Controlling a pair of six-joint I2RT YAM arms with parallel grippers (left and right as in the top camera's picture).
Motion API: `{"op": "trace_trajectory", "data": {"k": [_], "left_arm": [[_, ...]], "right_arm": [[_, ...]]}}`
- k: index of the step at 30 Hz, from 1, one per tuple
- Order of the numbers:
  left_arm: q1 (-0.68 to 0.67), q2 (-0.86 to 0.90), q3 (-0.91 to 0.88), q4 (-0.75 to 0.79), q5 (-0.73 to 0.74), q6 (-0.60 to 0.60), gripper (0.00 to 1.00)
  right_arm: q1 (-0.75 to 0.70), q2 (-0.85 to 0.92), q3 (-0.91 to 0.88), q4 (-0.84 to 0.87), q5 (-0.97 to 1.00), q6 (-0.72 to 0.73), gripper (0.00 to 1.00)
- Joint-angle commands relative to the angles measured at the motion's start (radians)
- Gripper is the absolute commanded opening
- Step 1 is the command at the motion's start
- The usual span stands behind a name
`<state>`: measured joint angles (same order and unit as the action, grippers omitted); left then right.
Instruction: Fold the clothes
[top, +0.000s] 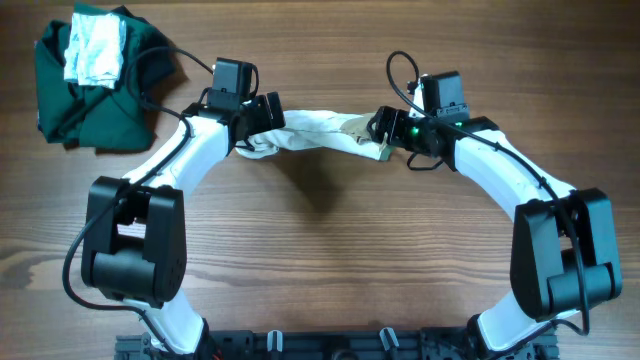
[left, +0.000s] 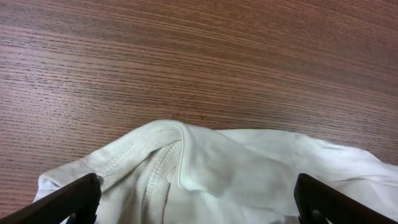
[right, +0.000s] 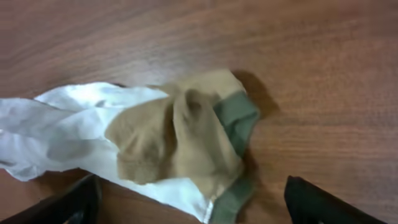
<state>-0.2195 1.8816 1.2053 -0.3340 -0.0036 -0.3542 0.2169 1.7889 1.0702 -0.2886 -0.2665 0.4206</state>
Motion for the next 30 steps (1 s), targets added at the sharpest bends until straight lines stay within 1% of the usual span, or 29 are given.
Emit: {"op": "trace_trajectory", "data": {"k": [1,4,7,9,10,11,13,15,16,17,20,23,30], "left_arm": [[0.001,-0.013,0.011,-0.002,-0.02,0.006,1.0],[0.001,-0.075,0.011,-0.031,-0.02,0.006,1.0],[0.002,-0.116,0.01,-0.088,-0.021,0.01,1.0],[0.002,-0.116,0.01,-0.129,-0.021,0.01,1.0],[0.002,-0.114,0.01,-0.143,-0.023,0.01,1.0],[0.002,-0.114,0.01,-0.155,-0.024,0.01,1.0],[0.002,-0.114,0.01,-0.165,-0.024,0.01,1.0],[0.002,-0.114,0.01,-0.177,-0.024,0.009,1.0],[0.002,-0.114,0.01,-0.181,-0.024,0.009,1.0],[0.002,-0.114,0.01,-0.185,-0.024,0.009,1.0],[0.002,-0.114,0.01,-0.187,-0.024,0.009,1.0],[0.002,-0.114,0.01,-0.187,-0.024,0.01,1.0],[0.002,-0.114,0.01,-0.187,-0.024,0.009,1.0]], "right_arm": [[0.0,-0.056,0.013,0.019,-0.03,-0.086,0.92],[0.002,-0.137,0.013,0.014,-0.035,-0.142,0.91],[0.03,-0.143,0.013,-0.006,-0.064,-0.241,0.91],[0.07,-0.129,0.012,-0.012,-0.035,-0.306,0.89],[0.09,-0.123,0.012,-0.011,-0.008,-0.328,0.85],[0.118,-0.114,0.012,-0.011,0.039,-0.351,0.77],[0.171,-0.098,0.012,-0.013,0.148,-0.361,0.41],[0.217,-0.071,0.012,-0.016,0.251,-0.369,0.2],[0.224,-0.057,0.012,-0.016,0.265,-0.37,0.13],[0.225,-0.037,0.012,-0.016,0.267,-0.37,0.09],[0.225,0.018,0.012,-0.02,0.267,-0.371,0.04],[0.225,0.049,0.012,-0.021,0.267,-0.368,0.04],[0.225,0.058,0.012,0.013,0.267,-0.34,0.04]]}}
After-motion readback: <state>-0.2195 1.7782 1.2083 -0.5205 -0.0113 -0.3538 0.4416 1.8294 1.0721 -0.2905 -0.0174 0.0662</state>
